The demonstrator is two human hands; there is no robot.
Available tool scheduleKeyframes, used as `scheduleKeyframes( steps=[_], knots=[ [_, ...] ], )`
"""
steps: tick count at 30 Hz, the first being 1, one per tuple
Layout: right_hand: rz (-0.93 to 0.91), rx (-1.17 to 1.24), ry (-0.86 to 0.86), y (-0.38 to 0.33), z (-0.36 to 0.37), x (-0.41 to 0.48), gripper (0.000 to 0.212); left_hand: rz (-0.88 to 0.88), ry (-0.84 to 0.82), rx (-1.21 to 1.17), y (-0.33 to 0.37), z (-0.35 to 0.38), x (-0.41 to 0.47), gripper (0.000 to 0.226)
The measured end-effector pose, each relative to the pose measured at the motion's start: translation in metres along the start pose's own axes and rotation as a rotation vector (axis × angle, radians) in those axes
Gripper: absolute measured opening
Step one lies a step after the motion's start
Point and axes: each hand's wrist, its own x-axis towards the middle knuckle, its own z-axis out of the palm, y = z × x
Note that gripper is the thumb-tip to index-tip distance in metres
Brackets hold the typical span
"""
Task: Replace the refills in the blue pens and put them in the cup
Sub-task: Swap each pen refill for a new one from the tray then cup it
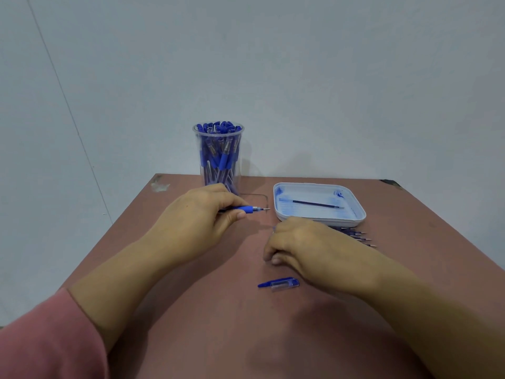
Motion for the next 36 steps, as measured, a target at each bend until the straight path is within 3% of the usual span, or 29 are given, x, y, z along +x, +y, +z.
scheduleKeyframes(
  steps=[6, 10, 12, 19, 24, 28, 31, 36],
  knots=[
    [0.017, 0.045, 0.104, 0.001, -0.008, -0.001, 0.017, 0.02, 0.002, 0.002, 0.001, -0.001, 0.0, 0.021],
    [0.082, 0.068, 0.485, 0.017, -0.004, 0.0, 0.016, 0.032, 0.002, 0.007, 0.006, -0.001, -0.002, 0.022],
    [0.095, 0.052, 0.576, 0.022, 0.002, 0.003, 0.02, 0.046, -0.006, 0.002, 0.01, -0.001, -0.003, 0.025],
    [0.078, 0.047, 0.53, 0.032, 0.002, 0.005, 0.01, 0.045, 0.001, 0.023, 0.01, -0.002, -0.003, 0.033],
    [0.098, 0.059, 0.497, 0.04, -0.001, -0.005, 0.034, 0.035, -0.028, 0.019, 0.011, 0.0, -0.003, 0.034],
    [0.028, 0.096, 0.477, 0.024, 0.003, 0.004, 0.022, 0.053, -0.048, 0.017, 0.013, 0.003, -0.004, 0.034],
    [0.081, 0.102, 0.463, 0.032, -0.002, -0.002, 0.013, 0.044, -0.041, 0.018, 0.012, 0.001, -0.003, 0.028],
    [0.051, 0.127, 0.503, 0.034, -0.001, -0.005, 0.023, 0.053, -0.042, 0.001, 0.014, 0.003, -0.003, 0.029]
  ],
)
